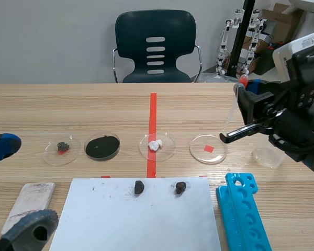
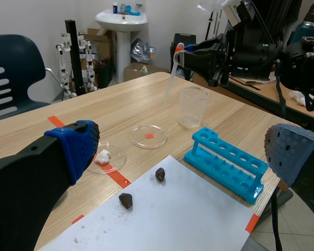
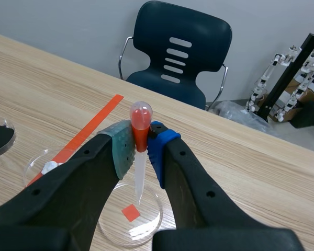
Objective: Squeeze the dropper onto the mineral
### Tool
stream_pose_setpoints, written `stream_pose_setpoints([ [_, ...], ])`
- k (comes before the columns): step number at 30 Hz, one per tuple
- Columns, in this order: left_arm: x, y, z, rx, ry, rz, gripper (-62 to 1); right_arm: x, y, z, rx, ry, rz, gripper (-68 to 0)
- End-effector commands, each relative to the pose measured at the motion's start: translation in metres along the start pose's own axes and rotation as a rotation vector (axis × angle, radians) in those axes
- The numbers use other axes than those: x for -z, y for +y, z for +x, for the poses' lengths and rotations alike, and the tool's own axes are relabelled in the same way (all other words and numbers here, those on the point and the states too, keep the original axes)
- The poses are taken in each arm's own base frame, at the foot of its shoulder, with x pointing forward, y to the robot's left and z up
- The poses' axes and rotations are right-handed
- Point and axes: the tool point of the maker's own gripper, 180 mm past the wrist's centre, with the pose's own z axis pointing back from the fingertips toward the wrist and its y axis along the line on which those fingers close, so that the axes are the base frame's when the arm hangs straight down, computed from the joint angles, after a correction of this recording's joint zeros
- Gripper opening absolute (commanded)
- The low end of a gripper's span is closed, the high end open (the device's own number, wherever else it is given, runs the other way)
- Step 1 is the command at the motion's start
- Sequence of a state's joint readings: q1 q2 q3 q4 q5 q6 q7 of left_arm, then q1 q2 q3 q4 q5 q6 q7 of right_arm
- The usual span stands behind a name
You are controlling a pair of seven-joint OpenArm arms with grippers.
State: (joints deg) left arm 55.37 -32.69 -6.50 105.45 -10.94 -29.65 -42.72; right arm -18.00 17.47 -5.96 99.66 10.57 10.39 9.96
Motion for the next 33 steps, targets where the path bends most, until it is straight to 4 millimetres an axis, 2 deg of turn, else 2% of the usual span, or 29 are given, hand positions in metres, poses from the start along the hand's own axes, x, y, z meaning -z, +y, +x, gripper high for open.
stream_pose_setpoints([
  [1, 0.002, -0.001, 0.006, -0.007, -0.032, 0.004, 1.4, 0.001, -0.006, 0.011, -0.004, -0.035, -0.014, -59.6],
  [21, 0.002, -0.001, 0.006, -0.007, -0.032, 0.004, 1.4, 0.001, -0.006, 0.011, -0.004, -0.036, -0.014, -59.6],
  [33, 0.002, -0.001, 0.006, -0.007, -0.033, 0.004, 1.4, 0.011, 0.002, 0.024, -0.006, -0.076, 0.033, -59.6],
])
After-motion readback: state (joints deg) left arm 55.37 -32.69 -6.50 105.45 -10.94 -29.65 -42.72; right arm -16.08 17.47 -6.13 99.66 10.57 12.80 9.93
